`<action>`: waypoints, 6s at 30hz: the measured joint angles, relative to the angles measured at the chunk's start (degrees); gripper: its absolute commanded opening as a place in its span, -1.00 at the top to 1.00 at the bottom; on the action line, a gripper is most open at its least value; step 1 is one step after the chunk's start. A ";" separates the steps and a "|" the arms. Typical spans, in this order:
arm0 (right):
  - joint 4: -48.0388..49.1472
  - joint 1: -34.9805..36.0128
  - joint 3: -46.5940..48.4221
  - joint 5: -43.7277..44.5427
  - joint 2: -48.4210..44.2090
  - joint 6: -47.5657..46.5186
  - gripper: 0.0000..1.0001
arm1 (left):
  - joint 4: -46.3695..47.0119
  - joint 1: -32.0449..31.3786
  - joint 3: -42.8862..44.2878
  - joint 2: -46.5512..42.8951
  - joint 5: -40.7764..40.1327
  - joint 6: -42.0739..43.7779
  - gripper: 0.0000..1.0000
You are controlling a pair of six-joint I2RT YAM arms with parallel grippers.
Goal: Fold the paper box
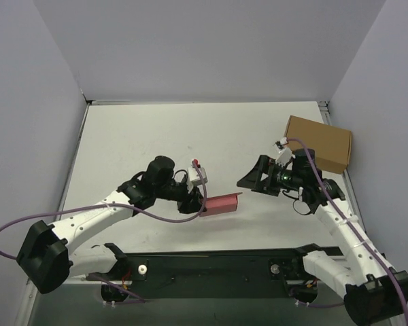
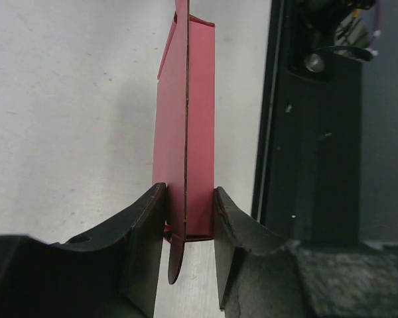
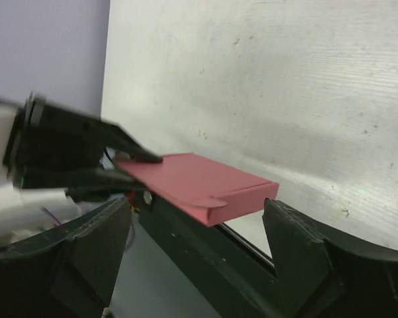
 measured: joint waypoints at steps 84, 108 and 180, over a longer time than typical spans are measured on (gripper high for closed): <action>-16.92 41.92 14.05 24.72 4.50 -40.59 0.60 | -2.23 8.24 3.37 -1.62 10.88 -2.78 -0.75; -16.92 41.86 14.05 23.06 4.55 -40.65 0.60 | -0.48 8.13 4.28 0.13 9.77 -3.37 -0.01; -15.30 49.20 13.40 47.80 11.28 -40.15 0.62 | 1.53 0.04 2.82 4.31 -16.74 -36.96 0.83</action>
